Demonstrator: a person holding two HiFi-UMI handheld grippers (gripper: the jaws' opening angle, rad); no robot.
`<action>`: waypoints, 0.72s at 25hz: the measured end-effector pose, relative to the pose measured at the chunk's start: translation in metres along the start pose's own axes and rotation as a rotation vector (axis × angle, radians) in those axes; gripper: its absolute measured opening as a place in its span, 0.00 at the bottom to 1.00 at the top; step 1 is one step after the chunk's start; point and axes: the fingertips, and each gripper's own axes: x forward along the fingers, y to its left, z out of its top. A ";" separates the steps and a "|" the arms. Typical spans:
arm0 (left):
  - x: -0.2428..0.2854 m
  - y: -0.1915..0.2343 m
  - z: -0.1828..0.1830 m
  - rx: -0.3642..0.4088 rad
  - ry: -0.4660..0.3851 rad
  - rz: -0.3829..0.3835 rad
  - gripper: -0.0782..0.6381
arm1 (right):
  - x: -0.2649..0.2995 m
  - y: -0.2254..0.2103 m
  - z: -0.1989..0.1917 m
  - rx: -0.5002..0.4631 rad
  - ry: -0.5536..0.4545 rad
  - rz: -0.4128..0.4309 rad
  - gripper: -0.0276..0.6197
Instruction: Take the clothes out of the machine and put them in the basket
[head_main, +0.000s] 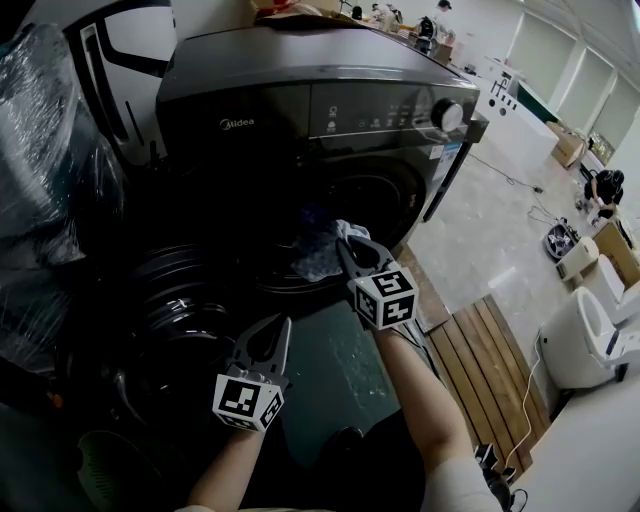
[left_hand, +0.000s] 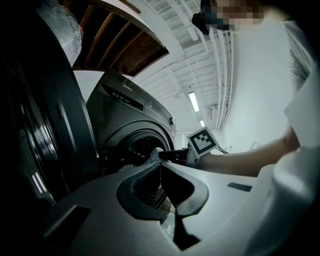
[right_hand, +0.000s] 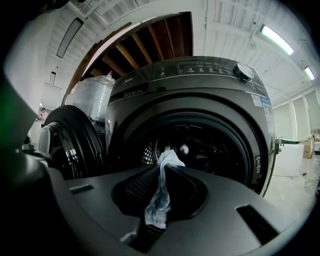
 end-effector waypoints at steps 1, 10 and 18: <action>0.001 0.000 0.001 0.000 -0.002 -0.002 0.14 | -0.004 0.001 0.002 0.001 -0.005 0.001 0.11; 0.009 0.004 0.015 0.032 -0.017 0.000 0.14 | -0.037 0.008 0.019 0.018 -0.041 0.003 0.11; 0.013 0.016 0.025 0.055 -0.028 0.027 0.14 | -0.067 0.009 0.027 0.058 -0.072 -0.006 0.11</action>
